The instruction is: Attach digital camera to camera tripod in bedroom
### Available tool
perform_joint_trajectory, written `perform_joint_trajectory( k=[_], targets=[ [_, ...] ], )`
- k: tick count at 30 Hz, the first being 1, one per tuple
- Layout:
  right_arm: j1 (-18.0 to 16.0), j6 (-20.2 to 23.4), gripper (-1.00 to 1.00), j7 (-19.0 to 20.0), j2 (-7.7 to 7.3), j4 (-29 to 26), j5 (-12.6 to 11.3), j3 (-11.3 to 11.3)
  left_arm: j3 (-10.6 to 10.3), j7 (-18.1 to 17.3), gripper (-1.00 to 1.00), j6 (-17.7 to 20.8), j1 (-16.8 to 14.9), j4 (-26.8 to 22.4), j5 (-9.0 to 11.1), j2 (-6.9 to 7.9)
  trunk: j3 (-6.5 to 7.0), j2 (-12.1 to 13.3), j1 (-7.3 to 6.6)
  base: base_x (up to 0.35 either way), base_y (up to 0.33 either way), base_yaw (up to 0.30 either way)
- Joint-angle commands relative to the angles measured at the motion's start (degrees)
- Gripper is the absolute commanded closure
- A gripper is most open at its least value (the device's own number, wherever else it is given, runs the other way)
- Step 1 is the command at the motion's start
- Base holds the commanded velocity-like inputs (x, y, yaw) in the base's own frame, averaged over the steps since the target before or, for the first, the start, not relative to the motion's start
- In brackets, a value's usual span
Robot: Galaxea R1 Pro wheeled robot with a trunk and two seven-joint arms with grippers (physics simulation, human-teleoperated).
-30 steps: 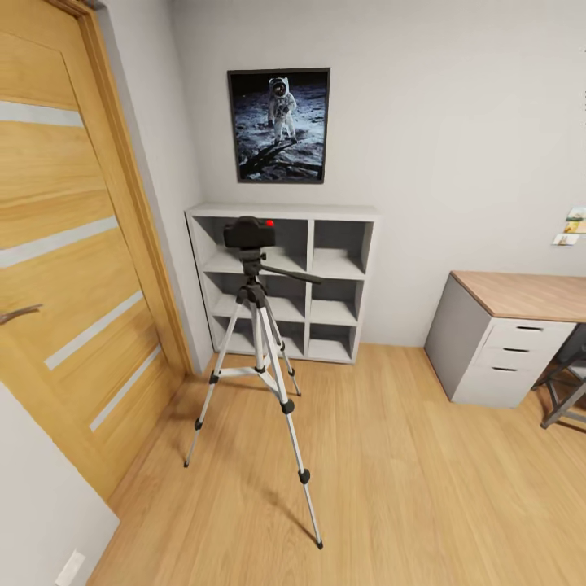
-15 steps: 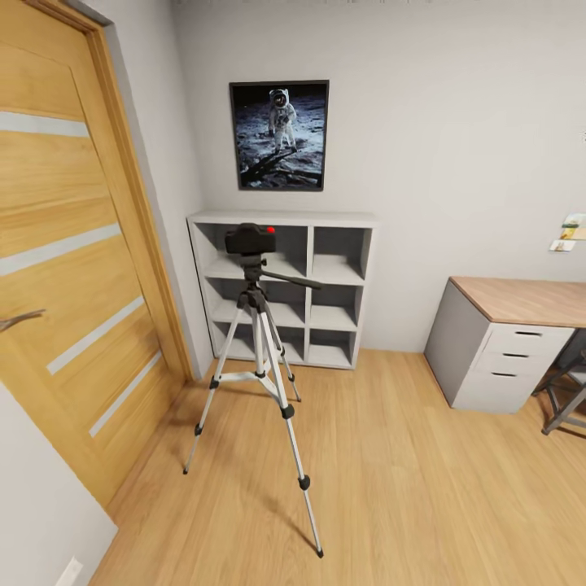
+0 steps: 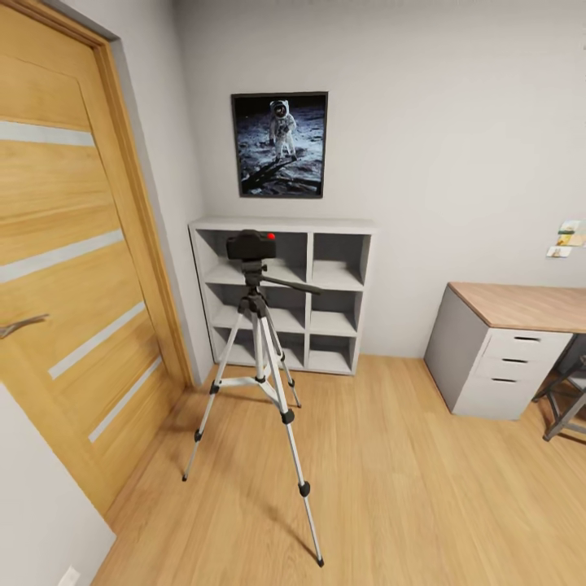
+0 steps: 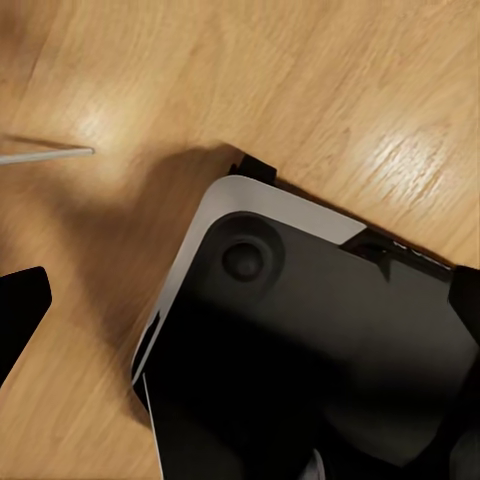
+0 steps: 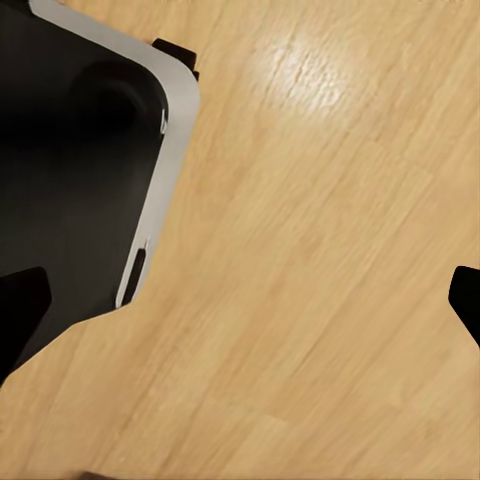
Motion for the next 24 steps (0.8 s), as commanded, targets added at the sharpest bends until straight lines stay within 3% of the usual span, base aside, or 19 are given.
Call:
perform_joint_trajectory(
  k=[1,24],
  targets=[
    [-0.1,-0.37,-1.0,0.08,-0.02,0.19,0.18,0.13,-0.49,0.26,-1.0,0.17,-0.06,-0.09,0.43,0.03,-0.03,-0.12,0.04,0.0,0.0,0.0],
    [-0.1,-0.32,-1.0,0.13,0.06,0.2,0.1,0.13,-0.47,0.26,-1.0,0.15,-0.08,-0.1,0.45,0.01,2.08,-0.12,0.04,0.0,0.0,0.0]
  ],
)
